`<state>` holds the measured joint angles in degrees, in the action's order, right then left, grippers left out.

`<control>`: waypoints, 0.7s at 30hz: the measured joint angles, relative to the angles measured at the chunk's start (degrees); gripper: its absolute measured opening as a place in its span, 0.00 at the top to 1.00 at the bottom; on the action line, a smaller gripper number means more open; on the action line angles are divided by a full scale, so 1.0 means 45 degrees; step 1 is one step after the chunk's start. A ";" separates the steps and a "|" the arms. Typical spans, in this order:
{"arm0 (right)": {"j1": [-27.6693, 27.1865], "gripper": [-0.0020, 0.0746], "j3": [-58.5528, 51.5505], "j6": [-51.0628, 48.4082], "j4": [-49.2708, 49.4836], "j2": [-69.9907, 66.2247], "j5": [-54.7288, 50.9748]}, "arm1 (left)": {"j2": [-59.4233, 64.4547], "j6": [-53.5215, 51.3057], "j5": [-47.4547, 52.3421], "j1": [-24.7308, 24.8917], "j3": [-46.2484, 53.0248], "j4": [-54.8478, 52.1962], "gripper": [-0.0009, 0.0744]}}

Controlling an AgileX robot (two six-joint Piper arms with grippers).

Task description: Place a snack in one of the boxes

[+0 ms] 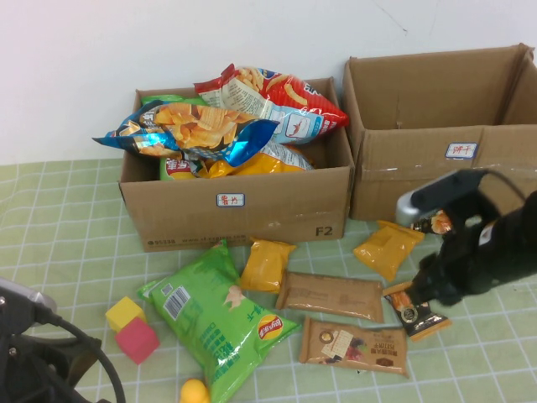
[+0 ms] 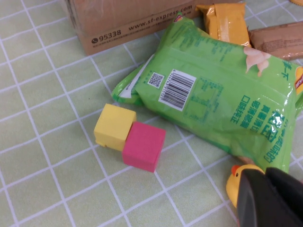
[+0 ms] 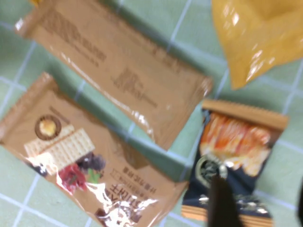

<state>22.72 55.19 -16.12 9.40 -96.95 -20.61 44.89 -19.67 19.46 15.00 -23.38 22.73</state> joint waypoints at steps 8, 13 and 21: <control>0.0000 0.26 0.0229 0.0176 0.0451 -0.2007 0.0000 | 0.0000 0.0000 0.0000 0.0000 0.0000 0.0008 0.99; 0.0000 0.25 0.0592 0.0367 0.0503 -0.2907 0.0100 | 0.0000 0.0000 0.0000 0.0000 0.0000 0.0008 0.99; 0.0000 0.58 0.0695 0.0621 0.0550 -0.3053 0.0213 | 0.0000 0.0000 0.0000 0.0000 0.0000 0.0008 0.99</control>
<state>22.72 58.32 -13.33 11.87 -110.69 -19.66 44.89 -19.67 19.46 15.00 -23.38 22.76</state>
